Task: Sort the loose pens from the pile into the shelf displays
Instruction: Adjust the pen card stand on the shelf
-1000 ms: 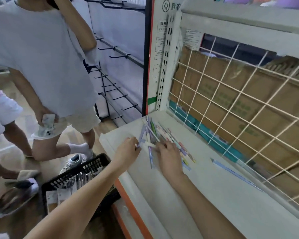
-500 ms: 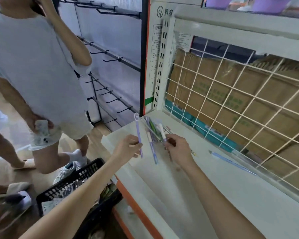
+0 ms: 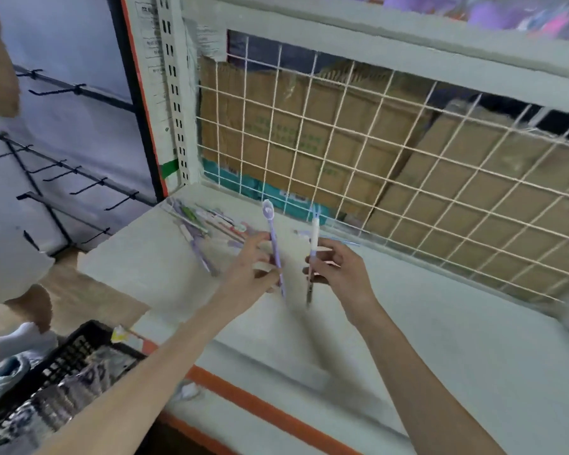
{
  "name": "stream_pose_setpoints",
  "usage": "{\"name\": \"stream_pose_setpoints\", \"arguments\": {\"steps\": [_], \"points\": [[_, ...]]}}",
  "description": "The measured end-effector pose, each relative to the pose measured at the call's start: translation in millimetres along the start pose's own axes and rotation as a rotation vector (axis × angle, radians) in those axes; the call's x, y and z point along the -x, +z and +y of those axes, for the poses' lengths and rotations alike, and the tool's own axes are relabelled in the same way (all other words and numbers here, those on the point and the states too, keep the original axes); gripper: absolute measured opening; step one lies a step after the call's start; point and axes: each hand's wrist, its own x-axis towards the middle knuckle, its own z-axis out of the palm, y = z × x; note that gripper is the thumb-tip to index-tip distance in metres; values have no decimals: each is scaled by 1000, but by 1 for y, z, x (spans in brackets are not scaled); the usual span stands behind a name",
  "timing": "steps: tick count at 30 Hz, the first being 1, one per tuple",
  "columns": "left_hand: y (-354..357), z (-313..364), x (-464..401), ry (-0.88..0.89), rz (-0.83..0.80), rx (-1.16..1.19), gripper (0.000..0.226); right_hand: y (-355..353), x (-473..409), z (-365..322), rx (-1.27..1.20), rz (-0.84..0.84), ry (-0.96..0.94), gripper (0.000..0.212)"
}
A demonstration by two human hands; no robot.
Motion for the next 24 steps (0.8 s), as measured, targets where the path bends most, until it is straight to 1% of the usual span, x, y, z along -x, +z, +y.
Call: {"name": "stream_pose_setpoints", "arguments": {"steps": [3,6,12,14,16,21,24], "points": [[38,14,5,25,-74,1,43,-42,25,0,-52,105,-21,26],[74,33,11,46,-161,-18,32,-83,46,-2,-64,196,-53,23],[156,63,28,94,-289,-88,28,-163,95,3,-107,335,-88,22],[191,69,37,117,-322,-131,28,-196,116,9,-107,373,-81,21],[230,76,50,126,-348,-124,27,-233,139,15,-95,412,-62,21],[331,95,84,153,-418,-112,18,-327,196,23,-96,526,-36,19],[386,108,99,192,-474,-152,14,-377,228,26,-72,593,-46,17]]}}
